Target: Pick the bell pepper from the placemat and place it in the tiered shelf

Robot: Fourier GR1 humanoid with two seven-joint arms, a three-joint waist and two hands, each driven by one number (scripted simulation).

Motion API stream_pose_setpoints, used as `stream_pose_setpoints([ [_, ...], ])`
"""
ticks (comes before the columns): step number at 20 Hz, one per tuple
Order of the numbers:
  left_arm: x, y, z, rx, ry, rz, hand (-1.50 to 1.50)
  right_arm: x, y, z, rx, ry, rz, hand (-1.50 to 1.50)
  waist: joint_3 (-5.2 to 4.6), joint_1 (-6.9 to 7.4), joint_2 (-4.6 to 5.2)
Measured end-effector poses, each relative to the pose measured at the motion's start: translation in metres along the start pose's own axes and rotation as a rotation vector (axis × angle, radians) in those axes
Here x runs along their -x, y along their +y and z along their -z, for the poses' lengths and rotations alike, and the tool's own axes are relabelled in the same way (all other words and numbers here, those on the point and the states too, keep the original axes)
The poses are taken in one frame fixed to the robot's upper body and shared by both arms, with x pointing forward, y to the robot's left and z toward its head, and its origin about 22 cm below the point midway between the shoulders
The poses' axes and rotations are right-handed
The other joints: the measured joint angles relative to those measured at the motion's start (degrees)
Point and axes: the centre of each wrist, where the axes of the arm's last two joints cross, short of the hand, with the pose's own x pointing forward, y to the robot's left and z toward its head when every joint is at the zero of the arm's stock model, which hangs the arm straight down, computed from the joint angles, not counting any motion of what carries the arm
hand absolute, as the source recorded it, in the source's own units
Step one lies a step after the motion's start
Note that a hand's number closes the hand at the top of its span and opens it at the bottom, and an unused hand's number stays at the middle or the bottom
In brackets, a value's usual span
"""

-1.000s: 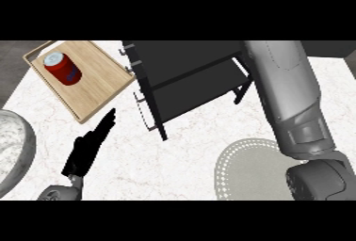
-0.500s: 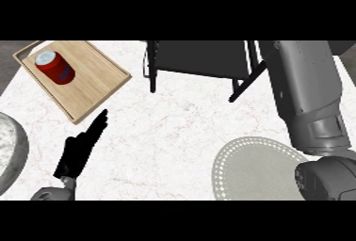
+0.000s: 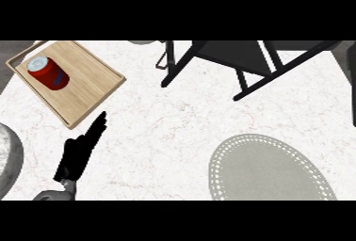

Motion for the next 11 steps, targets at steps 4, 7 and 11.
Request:
stream_pose_setpoints([
  [4, 0.0, -0.001, -0.002, 0.006, -0.004, -0.002, 0.0, 0.012, -0.056, 0.002, -0.011, -0.03, -0.039, -1.5, 0.16, 0.17, 0.03],
  [7, -0.006, -0.002, 0.0, 0.006, -0.006, -0.001, 0.0, 0.021, -0.088, 0.0, -0.041, -0.053, -0.057, -1.5, 0.2, 0.25, 0.03],
  [11, 0.0, 0.0, -0.005, 0.008, -0.004, 0.0, 0.0, 0.027, -0.112, -0.003, -0.079, -0.055, -0.092, -1.5, 0.23, 0.39, 0.03],
])
